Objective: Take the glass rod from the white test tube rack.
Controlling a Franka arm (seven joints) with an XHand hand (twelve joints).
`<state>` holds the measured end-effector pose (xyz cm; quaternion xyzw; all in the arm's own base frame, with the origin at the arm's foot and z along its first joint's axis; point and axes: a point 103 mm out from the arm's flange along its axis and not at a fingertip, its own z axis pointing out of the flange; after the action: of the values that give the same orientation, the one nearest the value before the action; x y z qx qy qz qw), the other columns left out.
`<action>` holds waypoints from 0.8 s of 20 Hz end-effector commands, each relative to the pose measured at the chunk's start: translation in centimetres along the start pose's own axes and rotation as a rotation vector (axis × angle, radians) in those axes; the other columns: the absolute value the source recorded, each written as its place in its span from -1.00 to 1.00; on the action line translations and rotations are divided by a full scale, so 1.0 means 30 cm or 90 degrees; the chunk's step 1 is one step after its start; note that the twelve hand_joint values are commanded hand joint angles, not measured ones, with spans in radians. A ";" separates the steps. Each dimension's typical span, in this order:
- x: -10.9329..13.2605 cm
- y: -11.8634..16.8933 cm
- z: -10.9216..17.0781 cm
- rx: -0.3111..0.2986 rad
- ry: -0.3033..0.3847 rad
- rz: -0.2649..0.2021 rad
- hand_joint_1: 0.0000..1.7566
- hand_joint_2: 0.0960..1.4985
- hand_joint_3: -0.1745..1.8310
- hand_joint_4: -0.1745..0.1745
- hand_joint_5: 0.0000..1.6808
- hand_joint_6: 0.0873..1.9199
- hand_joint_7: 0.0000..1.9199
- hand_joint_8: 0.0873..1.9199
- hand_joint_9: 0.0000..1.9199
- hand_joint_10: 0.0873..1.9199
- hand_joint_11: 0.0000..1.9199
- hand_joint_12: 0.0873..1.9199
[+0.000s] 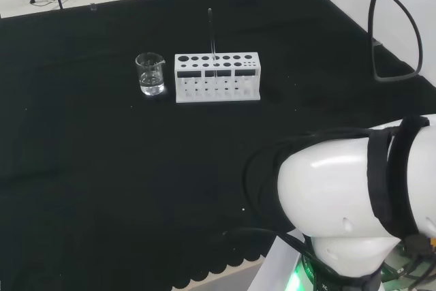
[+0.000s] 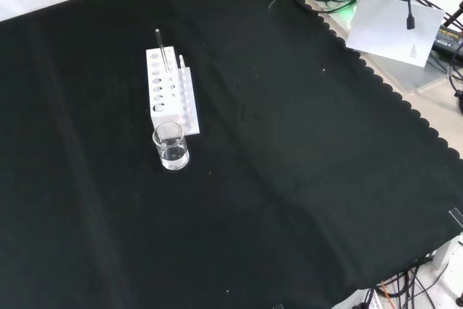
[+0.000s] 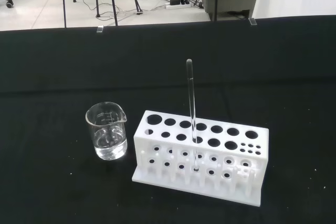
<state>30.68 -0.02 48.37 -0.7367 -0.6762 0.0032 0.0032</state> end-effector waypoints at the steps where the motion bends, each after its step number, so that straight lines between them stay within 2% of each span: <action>1: -0.003 0.001 -0.001 -0.006 -0.006 0.000 -0.02 -0.23 -0.07 -0.84 -0.88 -0.90 -0.84 -0.78 -0.68 -0.59 -0.66 -0.14; 2: -0.007 0.000 0.001 -0.008 -0.005 0.002 -0.10 -0.16 -0.13 -0.82 -0.94 -1.00 -0.92 -0.86 -0.85 -0.66 -0.84 -0.16; 4: -0.008 -0.001 0.000 -0.009 -0.008 0.003 -0.17 -0.09 -0.19 -0.81 -0.99 -1.00 -0.98 -0.91 -0.97 -0.71 -0.97 -0.17; 10: -0.008 0.017 -0.002 -0.012 -0.016 -0.002 -0.20 -0.05 -0.24 -0.80 -1.00 -1.00 -1.00 -0.86 -1.00 -0.62 -1.00 -0.12; 16: -0.008 0.108 0.012 -0.007 -0.029 -0.014 -0.21 -0.04 -0.25 -0.80 -1.00 -1.00 -1.00 -0.67 -1.00 -0.42 -1.00 0.07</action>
<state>31.39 -0.26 49.00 -0.7344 -0.6786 -0.0006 -0.0122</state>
